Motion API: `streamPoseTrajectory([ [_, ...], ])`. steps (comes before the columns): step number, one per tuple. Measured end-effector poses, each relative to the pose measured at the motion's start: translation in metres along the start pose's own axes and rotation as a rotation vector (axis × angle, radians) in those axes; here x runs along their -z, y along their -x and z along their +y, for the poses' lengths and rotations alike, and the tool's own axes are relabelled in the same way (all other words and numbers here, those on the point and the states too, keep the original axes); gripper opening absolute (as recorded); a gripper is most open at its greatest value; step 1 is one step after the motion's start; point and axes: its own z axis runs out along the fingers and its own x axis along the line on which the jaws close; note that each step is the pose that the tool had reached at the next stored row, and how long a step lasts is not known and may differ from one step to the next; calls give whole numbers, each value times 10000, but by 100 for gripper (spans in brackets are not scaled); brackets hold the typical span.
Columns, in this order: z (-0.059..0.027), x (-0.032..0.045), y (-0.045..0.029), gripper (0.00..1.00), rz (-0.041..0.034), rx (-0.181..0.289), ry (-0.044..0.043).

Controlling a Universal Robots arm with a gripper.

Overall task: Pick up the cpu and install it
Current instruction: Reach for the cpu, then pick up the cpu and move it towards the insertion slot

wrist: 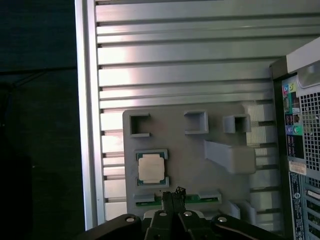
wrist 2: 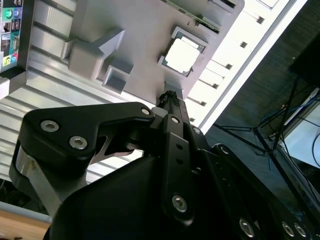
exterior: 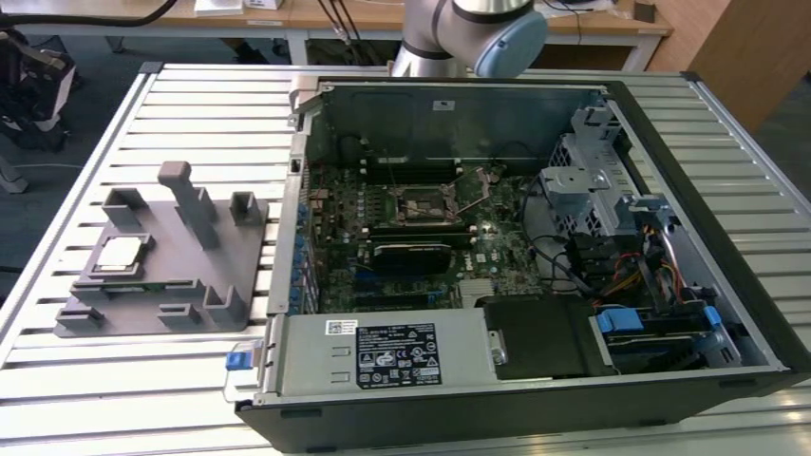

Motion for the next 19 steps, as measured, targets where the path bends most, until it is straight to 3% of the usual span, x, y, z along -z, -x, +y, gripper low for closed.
streamPoseTrajectory([
  [9,-10,-11,-128,12,17,-1,-1],
  [19,-16,-30,-189,12,45,-2,-4],
])
